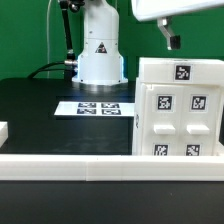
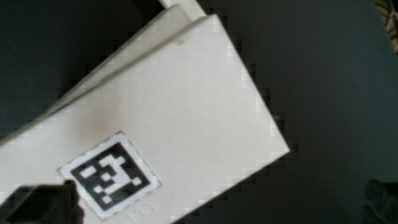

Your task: Assemble cabinet

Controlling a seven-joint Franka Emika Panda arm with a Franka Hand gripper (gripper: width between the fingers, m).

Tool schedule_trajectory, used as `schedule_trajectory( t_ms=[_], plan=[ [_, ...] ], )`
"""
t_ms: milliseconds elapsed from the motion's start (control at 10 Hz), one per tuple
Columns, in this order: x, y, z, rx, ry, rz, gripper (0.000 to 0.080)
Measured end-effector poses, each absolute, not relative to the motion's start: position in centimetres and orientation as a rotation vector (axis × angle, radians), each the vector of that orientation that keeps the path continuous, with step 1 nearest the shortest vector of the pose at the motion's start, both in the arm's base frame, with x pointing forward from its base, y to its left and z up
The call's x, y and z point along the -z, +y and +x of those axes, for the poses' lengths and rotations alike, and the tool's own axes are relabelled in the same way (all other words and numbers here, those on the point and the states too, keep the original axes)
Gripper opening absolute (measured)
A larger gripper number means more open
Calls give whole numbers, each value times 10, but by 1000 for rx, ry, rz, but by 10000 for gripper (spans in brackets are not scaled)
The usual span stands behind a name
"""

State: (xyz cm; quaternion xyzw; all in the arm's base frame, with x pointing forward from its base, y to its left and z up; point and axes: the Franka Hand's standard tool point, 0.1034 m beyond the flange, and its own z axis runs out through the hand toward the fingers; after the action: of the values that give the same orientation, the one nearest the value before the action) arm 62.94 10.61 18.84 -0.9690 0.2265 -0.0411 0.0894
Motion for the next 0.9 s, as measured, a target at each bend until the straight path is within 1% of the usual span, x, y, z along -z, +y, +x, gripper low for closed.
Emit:
schedule_trajectory(
  t_ms=[300,500,900],
  plan=[
    [-187,97,628,163,3,-3032,797],
    [-184,90,627,107,-361,-3029,797],
    [-184,86,628,125,-848,-2967,797]
  ],
)
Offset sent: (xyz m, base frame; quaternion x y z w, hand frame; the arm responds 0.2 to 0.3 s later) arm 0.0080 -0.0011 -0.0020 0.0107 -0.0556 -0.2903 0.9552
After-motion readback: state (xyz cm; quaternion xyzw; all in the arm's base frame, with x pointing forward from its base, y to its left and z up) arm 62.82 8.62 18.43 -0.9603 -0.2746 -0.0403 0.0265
